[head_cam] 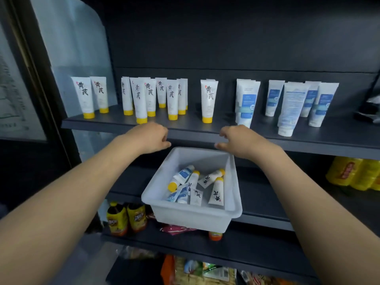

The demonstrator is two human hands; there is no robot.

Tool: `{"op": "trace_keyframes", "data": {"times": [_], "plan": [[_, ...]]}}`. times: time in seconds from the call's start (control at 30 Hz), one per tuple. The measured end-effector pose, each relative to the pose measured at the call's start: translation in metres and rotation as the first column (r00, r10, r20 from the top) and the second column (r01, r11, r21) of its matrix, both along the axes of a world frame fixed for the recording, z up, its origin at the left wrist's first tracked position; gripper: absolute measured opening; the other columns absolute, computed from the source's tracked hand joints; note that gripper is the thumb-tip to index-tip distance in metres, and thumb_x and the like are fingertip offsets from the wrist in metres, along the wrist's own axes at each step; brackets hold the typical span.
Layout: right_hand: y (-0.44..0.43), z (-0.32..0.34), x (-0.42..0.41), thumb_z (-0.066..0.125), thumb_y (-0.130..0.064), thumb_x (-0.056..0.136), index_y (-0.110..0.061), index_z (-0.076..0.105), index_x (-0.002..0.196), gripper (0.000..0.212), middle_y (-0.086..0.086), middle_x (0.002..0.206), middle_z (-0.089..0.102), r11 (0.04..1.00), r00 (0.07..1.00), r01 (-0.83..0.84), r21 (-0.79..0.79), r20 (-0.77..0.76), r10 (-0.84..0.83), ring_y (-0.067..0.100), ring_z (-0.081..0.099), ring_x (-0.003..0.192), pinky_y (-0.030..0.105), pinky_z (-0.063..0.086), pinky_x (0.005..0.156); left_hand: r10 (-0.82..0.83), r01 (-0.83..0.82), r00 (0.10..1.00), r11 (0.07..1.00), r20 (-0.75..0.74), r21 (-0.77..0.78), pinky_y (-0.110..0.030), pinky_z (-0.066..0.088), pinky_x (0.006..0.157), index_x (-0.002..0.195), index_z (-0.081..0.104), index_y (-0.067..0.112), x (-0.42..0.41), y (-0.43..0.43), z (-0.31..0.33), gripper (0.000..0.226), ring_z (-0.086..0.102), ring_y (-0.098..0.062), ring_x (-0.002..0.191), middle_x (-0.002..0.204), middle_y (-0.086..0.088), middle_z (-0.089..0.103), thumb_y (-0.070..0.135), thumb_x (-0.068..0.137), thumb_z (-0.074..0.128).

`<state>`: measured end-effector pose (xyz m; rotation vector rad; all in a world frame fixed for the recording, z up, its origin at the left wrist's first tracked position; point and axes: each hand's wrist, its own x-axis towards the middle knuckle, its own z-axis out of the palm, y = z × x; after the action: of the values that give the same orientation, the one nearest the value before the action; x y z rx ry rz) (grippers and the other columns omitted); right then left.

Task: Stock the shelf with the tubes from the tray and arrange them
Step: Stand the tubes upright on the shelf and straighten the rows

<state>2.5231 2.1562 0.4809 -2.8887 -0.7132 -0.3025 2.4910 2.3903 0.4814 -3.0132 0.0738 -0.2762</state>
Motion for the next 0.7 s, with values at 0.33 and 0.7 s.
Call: {"op": "trace_keyframes", "data": {"times": [0.33,0.7], "plan": [[0.074,-0.051,0.019,0.052,-0.037,0.09,-0.009,0.054,0.121,0.041,0.012,0.124,0.058,0.993,0.99,0.092,-0.07,-0.097,-0.099,0.03,0.053,0.114,0.04,0.046,0.093,-0.125,0.124,0.992,0.992,-0.03,-0.033,-0.035,0.047,0.077,0.102,0.06,0.008,0.028,0.063,-0.051,0.029,0.056,-0.025,0.096,0.105,-0.009,0.059,0.032,0.092,0.048],[0.116,-0.132,0.059,0.052,-0.035,0.091,-0.01,0.058,0.116,0.036,0.013,0.119,0.061,0.95,0.896,0.259,-0.176,-0.323,-0.304,0.029,0.055,0.11,0.032,0.043,0.082,-0.326,0.318,0.941,0.944,-0.093,-0.093,-0.038,0.048,0.083,0.114,0.054,0.006,0.094,0.093,-0.111,0.033,0.053,-0.027,0.108,0.116,-0.011,0.056,0.03,0.094,0.043]]}}
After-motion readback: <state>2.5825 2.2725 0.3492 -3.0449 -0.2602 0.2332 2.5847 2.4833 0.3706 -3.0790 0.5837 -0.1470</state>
